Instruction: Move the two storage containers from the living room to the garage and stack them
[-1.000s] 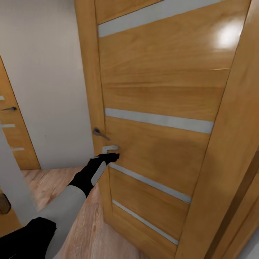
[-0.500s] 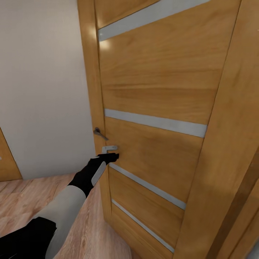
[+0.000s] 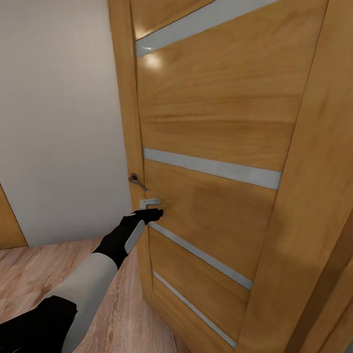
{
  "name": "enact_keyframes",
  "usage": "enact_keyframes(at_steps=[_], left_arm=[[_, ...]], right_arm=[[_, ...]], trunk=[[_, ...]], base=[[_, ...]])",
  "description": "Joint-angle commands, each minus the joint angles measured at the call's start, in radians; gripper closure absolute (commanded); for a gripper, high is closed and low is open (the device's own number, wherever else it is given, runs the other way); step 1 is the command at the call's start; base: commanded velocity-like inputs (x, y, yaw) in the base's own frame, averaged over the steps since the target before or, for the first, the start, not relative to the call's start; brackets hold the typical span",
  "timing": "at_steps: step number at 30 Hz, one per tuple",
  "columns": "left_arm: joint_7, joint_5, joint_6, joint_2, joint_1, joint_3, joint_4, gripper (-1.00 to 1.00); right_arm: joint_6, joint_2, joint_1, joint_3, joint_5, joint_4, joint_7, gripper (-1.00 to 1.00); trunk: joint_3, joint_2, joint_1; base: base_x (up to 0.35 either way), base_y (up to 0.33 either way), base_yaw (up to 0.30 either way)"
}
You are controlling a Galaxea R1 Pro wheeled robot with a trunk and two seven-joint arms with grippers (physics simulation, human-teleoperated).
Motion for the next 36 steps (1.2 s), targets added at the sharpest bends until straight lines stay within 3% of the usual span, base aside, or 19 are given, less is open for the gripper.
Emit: enact_keyframes(at_steps=[1, 10, 26, 28, 32, 36], left_arm=[[0.008, 0.008, 0.003, 0.001, 0.0, -0.004, -0.002, -1.0], [0.008, 0.009, 0.004, -0.002, 0.001, -0.004, -0.003, -1.0], [0.008, 0.009, 0.003, -0.006, 0.001, -0.004, -0.002, -1.0], [0.014, -0.02, 0.009, 0.007, -0.002, -0.003, -0.013, -1.0], [0.013, -0.018, 0.009, 0.013, -0.002, -0.004, -0.035, -1.0], [0.01, -0.015, -0.014, 0.036, 0.015, -0.01, -0.058, -1.0]], right_arm=[[0.006, -0.002, 0.0, 0.002, 0.01, -0.002, 0.003, -1.0], [0.006, 0.005, 0.0, 0.005, 0.008, -0.004, -0.003, -1.0], [0.006, 0.001, -0.001, 0.005, 0.008, -0.003, 0.0, -1.0], [0.004, -0.003, -0.004, 0.003, 0.006, -0.001, -0.002, -1.0], [0.004, -0.003, -0.004, 0.002, 0.005, -0.001, -0.001, -1.0], [0.004, -0.003, -0.012, 0.001, 0.005, -0.001, 0.001, -1.0]], trunk=[[-0.001, 0.0, 0.0], [-0.001, 0.0, 0.0], [0.006, 0.0, 0.0], [0.006, 0.0, 0.0], [0.006, 0.0, 0.0], [0.006, 0.0, 0.0]], base=[[0.032, -0.019, 0.0], [0.028, -0.009, -0.014], [0.126, -0.086, -0.176], [0.0, 0.0, 0.0], [0.0, 0.0, 0.0], [0.0, 0.0, 0.0]])
